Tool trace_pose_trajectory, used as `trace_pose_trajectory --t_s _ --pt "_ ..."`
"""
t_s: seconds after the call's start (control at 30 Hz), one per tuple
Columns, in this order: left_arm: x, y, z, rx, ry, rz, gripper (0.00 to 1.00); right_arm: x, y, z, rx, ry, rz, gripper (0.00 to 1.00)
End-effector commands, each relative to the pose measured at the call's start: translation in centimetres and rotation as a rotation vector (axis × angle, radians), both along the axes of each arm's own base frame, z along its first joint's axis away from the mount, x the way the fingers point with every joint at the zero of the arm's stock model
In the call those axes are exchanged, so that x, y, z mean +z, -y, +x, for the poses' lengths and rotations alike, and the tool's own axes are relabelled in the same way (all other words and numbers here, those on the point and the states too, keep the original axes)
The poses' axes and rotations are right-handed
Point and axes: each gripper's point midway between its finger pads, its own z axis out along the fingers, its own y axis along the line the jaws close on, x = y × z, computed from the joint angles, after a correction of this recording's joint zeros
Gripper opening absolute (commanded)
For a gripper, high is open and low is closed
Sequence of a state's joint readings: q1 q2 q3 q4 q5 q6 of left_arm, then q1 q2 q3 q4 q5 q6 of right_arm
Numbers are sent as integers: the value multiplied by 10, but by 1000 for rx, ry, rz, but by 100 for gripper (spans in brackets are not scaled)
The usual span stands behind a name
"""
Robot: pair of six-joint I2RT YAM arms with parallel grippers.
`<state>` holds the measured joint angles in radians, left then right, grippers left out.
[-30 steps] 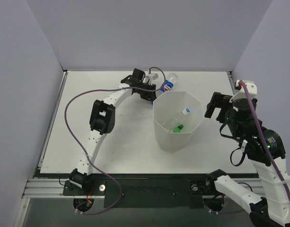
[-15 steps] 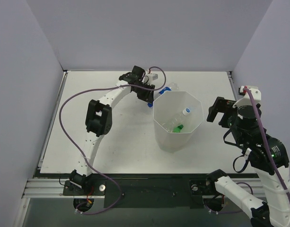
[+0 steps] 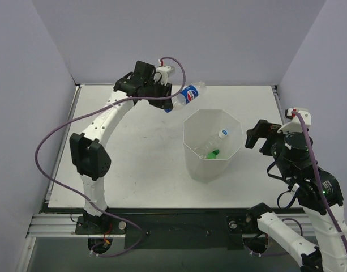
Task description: Put the plastic bottles in the bin
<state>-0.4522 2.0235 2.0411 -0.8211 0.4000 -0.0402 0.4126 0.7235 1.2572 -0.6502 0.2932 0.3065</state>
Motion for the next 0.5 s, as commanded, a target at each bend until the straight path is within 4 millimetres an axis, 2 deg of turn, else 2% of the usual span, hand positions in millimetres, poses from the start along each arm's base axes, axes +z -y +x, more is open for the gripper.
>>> trace_pose_trajectory --t_s 0.0,0.03,0.13,0.2,0.23,0.33,0.47 --pt "144 -6 -23 -3 311 -179 0 3 3 -1 -16 38 19 100" --pt "167 -6 -28 -16 353 -214 0 3 3 -2 -17 35 19 100" --pt "212 -2 -50 -56 429 -288 0 3 5 -3 -24 39 18 100" --pt "227 7 -67 -90 462 -312 0 2 7 -4 -28 38 13 100" --pt "230 11 -73 -106 469 -314 0 2 7 -4 -29 40 13 100" --pt "233 35 -110 -189 495 -288 0 0 6 -3 -26 31 9 100" --pt "220 56 -142 -259 474 -262 0 1 7 -2 -30 33 7 100"
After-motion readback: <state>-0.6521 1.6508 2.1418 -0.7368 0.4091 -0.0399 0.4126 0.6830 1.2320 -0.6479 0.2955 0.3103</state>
